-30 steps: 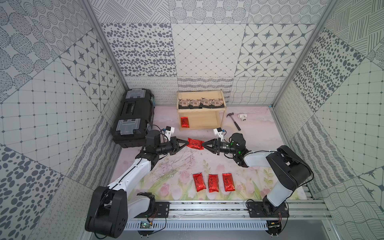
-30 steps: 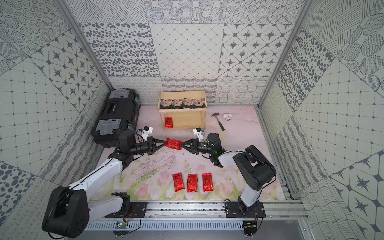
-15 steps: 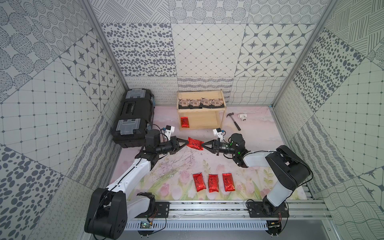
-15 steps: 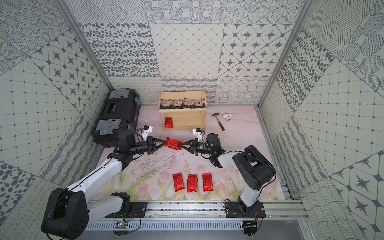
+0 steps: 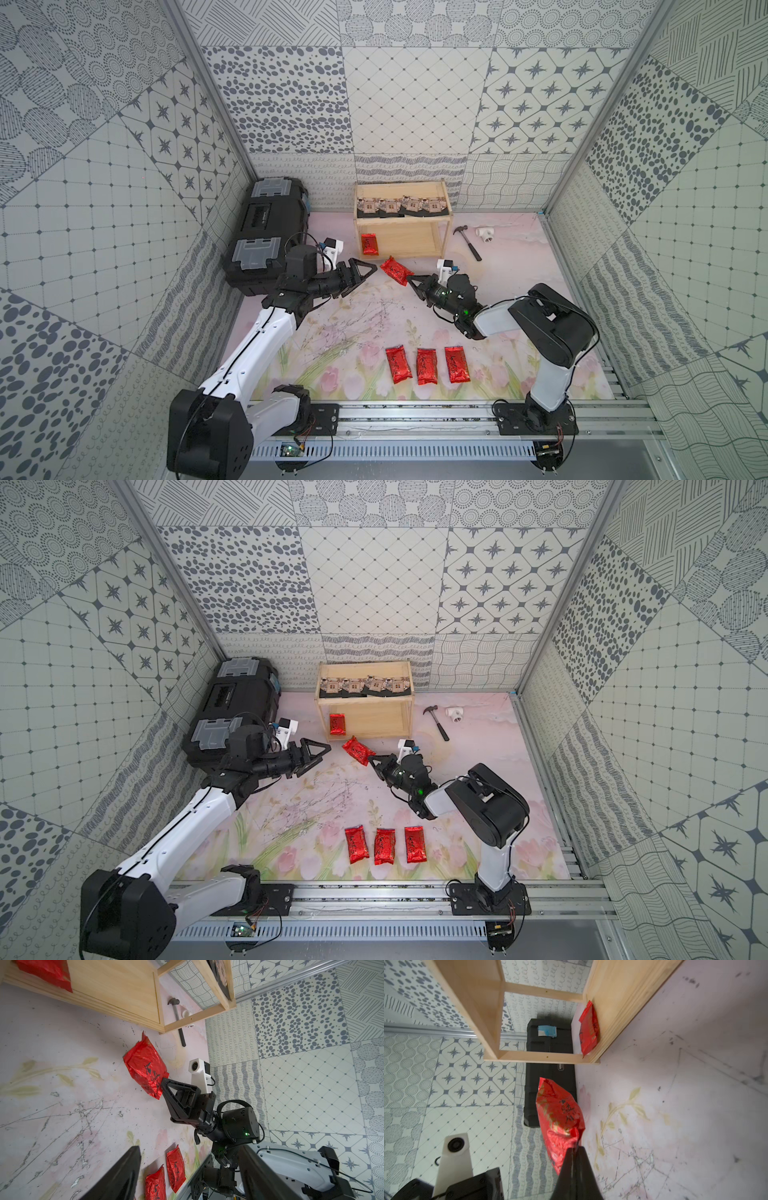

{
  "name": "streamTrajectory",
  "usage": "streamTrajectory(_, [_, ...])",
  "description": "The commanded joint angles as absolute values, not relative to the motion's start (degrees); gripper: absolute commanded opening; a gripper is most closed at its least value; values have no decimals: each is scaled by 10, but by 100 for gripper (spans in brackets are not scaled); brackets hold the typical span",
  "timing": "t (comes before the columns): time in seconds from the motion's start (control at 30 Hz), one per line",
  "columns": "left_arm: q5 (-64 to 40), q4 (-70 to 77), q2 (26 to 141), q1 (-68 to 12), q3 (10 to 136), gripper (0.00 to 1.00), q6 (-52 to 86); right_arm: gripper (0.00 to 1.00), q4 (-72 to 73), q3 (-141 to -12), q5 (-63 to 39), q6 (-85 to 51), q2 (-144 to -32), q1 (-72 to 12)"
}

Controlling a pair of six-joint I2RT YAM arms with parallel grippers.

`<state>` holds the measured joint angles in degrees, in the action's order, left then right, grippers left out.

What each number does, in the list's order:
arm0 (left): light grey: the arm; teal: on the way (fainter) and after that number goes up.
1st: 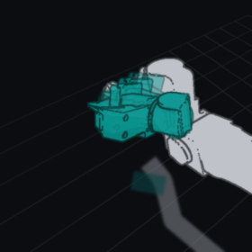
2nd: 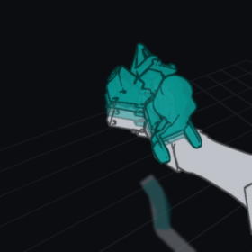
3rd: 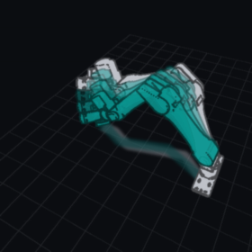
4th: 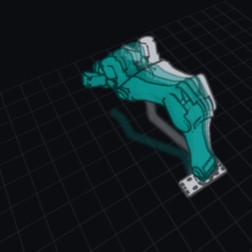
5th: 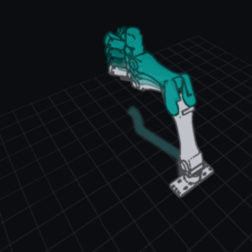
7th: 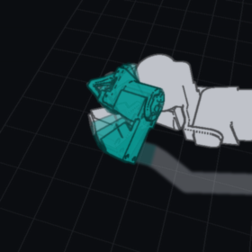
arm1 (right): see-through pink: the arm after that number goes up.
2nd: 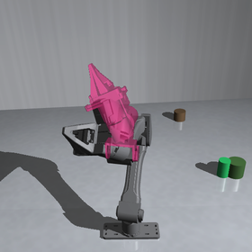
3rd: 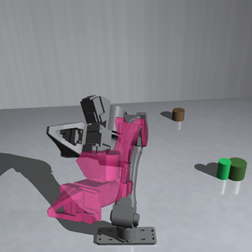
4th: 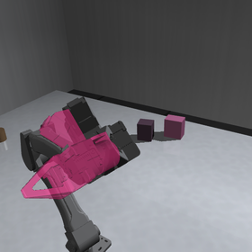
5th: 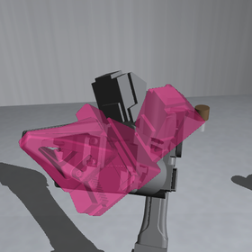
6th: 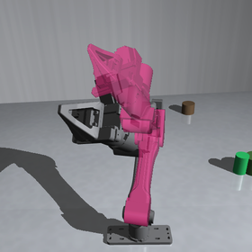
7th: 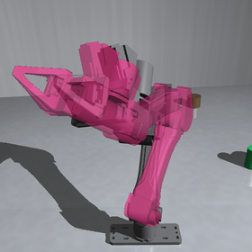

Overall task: Place the tea bags on the shelf by color
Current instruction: Place the tea bag on the shelf.

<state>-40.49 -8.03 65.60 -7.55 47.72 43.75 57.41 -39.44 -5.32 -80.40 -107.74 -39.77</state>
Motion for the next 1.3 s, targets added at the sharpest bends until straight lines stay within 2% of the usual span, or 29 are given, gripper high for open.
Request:
streamTrajectory(0.0, [-340,-196,651,-71,493,79,383,0,575,-450,115,-823,-1109,-421])
streamTrajectory(0.2, [-334,-214,647,-71,484,79,372,0,496,-553,209,-838,-1169,-439])
streamTrajectory(0.63, [-343,-235,633,-66,471,77,368,0,323,-755,293,-858,-1283,-436])
streamTrajectory(0.87, [-347,-233,630,-66,470,77,367,0,236,-833,304,-882,-1314,-436])
streamTrajectory(1.27, [-350,-231,626,-66,468,77,368,0,176,-898,304,-906,-1348,-441])
